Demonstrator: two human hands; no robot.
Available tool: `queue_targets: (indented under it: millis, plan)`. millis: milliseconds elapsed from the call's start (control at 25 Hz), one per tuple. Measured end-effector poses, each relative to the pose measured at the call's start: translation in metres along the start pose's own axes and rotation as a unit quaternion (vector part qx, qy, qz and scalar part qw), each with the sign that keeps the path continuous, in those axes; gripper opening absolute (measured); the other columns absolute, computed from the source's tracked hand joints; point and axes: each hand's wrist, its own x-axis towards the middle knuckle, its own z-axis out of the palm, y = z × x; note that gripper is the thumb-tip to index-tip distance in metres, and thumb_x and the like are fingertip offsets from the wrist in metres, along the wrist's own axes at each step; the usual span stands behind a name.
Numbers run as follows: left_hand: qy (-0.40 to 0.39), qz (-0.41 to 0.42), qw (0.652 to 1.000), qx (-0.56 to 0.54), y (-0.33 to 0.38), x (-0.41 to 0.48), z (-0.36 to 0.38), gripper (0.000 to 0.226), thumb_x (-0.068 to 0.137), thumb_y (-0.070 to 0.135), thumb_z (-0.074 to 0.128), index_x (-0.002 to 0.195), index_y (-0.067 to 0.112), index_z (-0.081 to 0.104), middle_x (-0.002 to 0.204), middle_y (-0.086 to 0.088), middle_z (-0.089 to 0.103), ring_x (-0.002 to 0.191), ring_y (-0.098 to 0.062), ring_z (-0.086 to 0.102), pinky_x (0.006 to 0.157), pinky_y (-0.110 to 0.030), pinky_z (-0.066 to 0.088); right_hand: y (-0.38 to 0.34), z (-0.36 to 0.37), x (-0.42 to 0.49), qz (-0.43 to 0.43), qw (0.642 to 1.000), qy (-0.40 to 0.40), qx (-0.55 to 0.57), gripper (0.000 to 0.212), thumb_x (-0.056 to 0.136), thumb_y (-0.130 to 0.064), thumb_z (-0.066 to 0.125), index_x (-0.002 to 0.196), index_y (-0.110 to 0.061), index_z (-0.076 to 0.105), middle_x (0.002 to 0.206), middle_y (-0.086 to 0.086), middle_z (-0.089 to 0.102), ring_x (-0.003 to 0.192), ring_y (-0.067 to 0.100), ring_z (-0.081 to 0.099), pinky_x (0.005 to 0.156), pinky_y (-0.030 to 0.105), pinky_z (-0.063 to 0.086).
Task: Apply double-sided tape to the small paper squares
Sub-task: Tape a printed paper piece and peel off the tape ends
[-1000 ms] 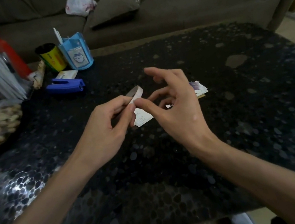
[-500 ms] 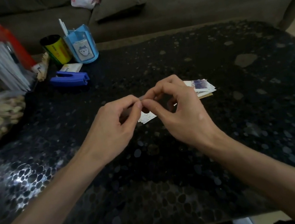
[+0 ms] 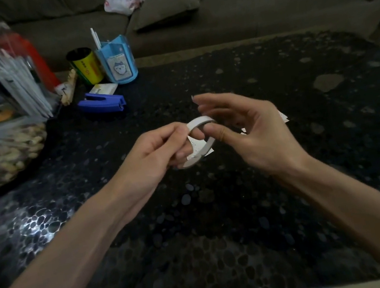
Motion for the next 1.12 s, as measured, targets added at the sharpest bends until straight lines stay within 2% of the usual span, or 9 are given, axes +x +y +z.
queue_targets:
  millis: [120, 280, 400, 520, 600, 720, 840, 960, 1120]
  plan:
    - [-0.048, -0.021, 0.998, -0.034, 0.009, -0.007, 0.005, 0.033, 0.102, 0.039, 0.046, 0.095, 0.020, 0.073, 0.064, 0.001, 0.044, 0.057, -0.011, 0.040, 0.061, -0.027, 0.039, 0.004, 0.006, -0.001, 0.001, 0.999, 0.027, 0.040, 0.039, 0.094, 0.000, 0.073, 0.130, -0.014, 0.071, 0.109, -0.003, 0.078, 0.107, 0.003, 0.073, 0.096, 0.018, 0.055]
    - [-0.095, -0.115, 0.964, -0.220, 0.020, -0.014, 0.014, 0.039, 0.100, 0.037, 0.048, 0.082, 0.016, 0.075, 0.054, 0.002, 0.053, 0.035, -0.005, 0.043, 0.042, -0.019, 0.042, 0.010, 0.016, -0.004, 0.012, 0.996, 0.011, 0.085, 0.035, 0.095, 0.001, 0.072, 0.125, -0.016, 0.073, 0.108, -0.001, 0.080, 0.108, 0.009, 0.075, 0.099, 0.028, 0.057]
    - [-0.148, -0.135, 0.934, -0.296, 0.017, -0.018, 0.022, 0.043, 0.101, 0.028, 0.042, 0.082, 0.015, 0.078, 0.058, 0.004, 0.059, 0.044, -0.006, 0.054, 0.049, -0.020, 0.047, 0.010, 0.025, -0.009, 0.026, 0.992, -0.017, 0.121, 0.037, 0.096, 0.006, 0.066, 0.126, -0.015, 0.071, 0.109, 0.004, 0.080, 0.109, 0.012, 0.075, 0.099, 0.029, 0.057]
    - [-0.122, -0.113, 0.928, -0.333, 0.007, -0.013, 0.021, 0.039, 0.105, 0.025, 0.042, 0.088, 0.013, 0.074, 0.053, 0.009, 0.041, 0.046, -0.004, 0.035, 0.051, -0.019, 0.032, 0.011, 0.026, -0.009, 0.048, 0.987, 0.004, 0.153, 0.037, 0.094, 0.007, 0.068, 0.122, -0.016, 0.072, 0.114, 0.005, 0.078, 0.111, 0.013, 0.074, 0.097, 0.026, 0.055]
    - [0.013, -0.095, 0.954, -0.283, 0.003, -0.006, 0.016, 0.031, 0.103, 0.028, 0.052, 0.090, 0.014, 0.075, 0.055, 0.008, 0.029, 0.051, -0.007, 0.022, 0.053, -0.025, 0.019, 0.013, 0.024, -0.007, 0.098, 0.978, 0.045, 0.177, 0.041, 0.091, 0.013, 0.069, 0.110, -0.022, 0.077, 0.111, -0.001, 0.078, 0.107, 0.012, 0.072, 0.095, 0.026, 0.054]
    - [0.178, -0.030, 0.981, -0.073, 0.000, -0.003, 0.012, 0.020, 0.095, 0.030, 0.069, 0.111, 0.023, 0.079, 0.055, 0.012, 0.044, 0.048, -0.003, 0.040, 0.049, -0.013, 0.031, 0.013, 0.022, -0.008, 0.162, 0.963, 0.038, 0.210, 0.047, 0.087, 0.017, 0.064, 0.103, -0.024, 0.080, 0.109, -0.006, 0.078, 0.105, 0.009, 0.070, 0.093, 0.026, 0.053]
    - [0.186, 0.010, 0.982, -0.022, -0.003, -0.003, 0.015, 0.024, 0.090, 0.024, 0.076, 0.114, 0.023, 0.080, 0.054, 0.007, 0.045, 0.047, -0.002, 0.047, 0.047, -0.009, 0.040, 0.012, 0.023, -0.011, 0.173, 0.959, 0.004, 0.223, 0.044, 0.087, 0.014, 0.064, 0.106, -0.023, 0.081, 0.112, -0.004, 0.076, 0.110, 0.010, 0.068, 0.092, 0.027, 0.051]
    - [0.190, 0.032, 0.981, 0.018, -0.003, -0.003, 0.014, 0.019, 0.090, 0.020, 0.077, 0.109, 0.020, 0.081, 0.055, 0.000, 0.044, 0.050, -0.003, 0.045, 0.054, -0.009, 0.043, 0.012, 0.023, -0.011, 0.179, 0.960, -0.002, 0.213, 0.043, 0.088, 0.010, 0.066, 0.108, -0.025, 0.080, 0.114, -0.005, 0.075, 0.113, 0.011, 0.068, 0.093, 0.028, 0.051]
    - [0.205, 0.063, 0.974, 0.071, -0.002, -0.003, 0.013, 0.014, 0.088, 0.022, 0.080, 0.101, 0.023, 0.083, 0.059, -0.009, 0.045, 0.055, -0.015, 0.042, 0.060, -0.016, 0.048, 0.012, 0.022, -0.012, 0.182, 0.959, -0.004, 0.216, 0.041, 0.088, 0.008, 0.067, 0.107, -0.026, 0.080, 0.115, -0.005, 0.075, 0.114, 0.011, 0.068, 0.095, 0.030, 0.050]
